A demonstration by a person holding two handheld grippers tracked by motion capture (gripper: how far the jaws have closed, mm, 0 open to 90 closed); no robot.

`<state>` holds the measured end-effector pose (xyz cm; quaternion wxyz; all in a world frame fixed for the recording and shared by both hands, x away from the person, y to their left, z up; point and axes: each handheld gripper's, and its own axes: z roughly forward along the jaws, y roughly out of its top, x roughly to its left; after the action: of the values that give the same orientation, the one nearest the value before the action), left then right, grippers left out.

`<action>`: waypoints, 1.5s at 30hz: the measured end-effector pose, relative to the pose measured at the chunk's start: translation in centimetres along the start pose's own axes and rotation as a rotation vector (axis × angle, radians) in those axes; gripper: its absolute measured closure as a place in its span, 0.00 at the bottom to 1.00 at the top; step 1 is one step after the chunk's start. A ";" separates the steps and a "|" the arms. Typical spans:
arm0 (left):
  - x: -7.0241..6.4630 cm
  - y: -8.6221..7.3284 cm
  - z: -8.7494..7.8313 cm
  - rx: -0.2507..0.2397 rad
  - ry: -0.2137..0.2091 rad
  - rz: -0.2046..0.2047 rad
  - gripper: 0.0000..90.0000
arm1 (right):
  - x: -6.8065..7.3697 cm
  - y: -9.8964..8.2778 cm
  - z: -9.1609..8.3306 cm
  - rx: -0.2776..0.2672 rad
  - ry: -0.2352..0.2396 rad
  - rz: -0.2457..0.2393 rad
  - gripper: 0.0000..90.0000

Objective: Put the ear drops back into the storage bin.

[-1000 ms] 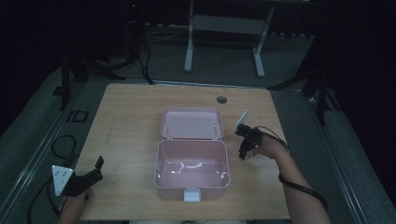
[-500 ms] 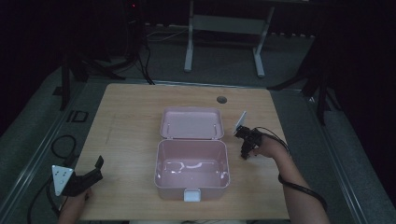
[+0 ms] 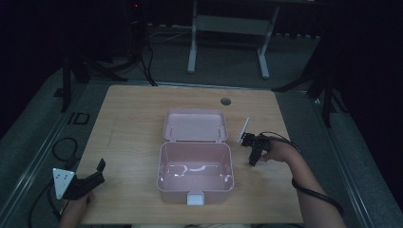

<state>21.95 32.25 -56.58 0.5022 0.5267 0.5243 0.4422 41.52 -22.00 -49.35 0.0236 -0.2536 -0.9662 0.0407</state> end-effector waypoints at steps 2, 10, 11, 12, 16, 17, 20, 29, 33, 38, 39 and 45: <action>0.0 0.0 0.0 0.000 0.001 0.000 0.03 | 0.4 -0.2 0.0 0.013 0.003 -0.040 0.66; 0.0 0.0 0.0 0.000 0.001 0.001 0.03 | 1.9 -1.1 -0.2 0.027 -0.030 -0.155 0.66; 0.0 0.0 0.0 0.000 0.001 0.001 0.03 | 2.1 -1.2 -0.2 0.026 -0.035 -0.175 0.66; 0.0 0.0 0.0 0.000 0.001 0.000 0.03 | 2.3 -1.4 -0.2 0.023 -0.032 -0.192 0.66; 0.0 0.0 0.0 0.000 0.002 0.001 0.03 | 3.2 -2.0 0.0 0.022 -0.030 -0.289 0.66; 0.0 0.0 0.0 0.000 0.002 0.001 0.03 | 3.5 -2.2 0.0 0.022 -0.028 -0.322 0.66; 0.0 0.0 0.0 0.001 0.003 0.001 0.03 | 4.1 -2.5 0.2 0.026 -0.029 -0.380 0.66; 0.0 0.0 0.0 0.001 0.004 0.002 0.03 | 5.9 -3.5 -0.2 0.062 -0.096 -0.497 0.66; 0.0 0.0 0.0 0.001 0.004 0.002 0.03 | 6.9 -3.8 -0.2 0.067 -0.116 -0.546 0.66; 0.0 0.0 0.0 0.002 0.005 0.002 0.03 | 7.6 -4.0 -0.4 0.056 -0.126 -0.576 0.66; 0.0 0.0 0.0 0.002 0.006 0.002 0.03 | 7.6 -4.0 -0.4 0.055 -0.126 -0.572 0.66; 0.0 0.0 0.0 0.002 0.006 0.000 0.03 | 7.6 -4.1 -0.4 0.075 -0.089 -0.556 0.66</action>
<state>21.96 32.22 -56.57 0.5000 0.5258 0.5262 0.4434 32.91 -21.74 -48.36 0.0006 0.0243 -0.9965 0.0797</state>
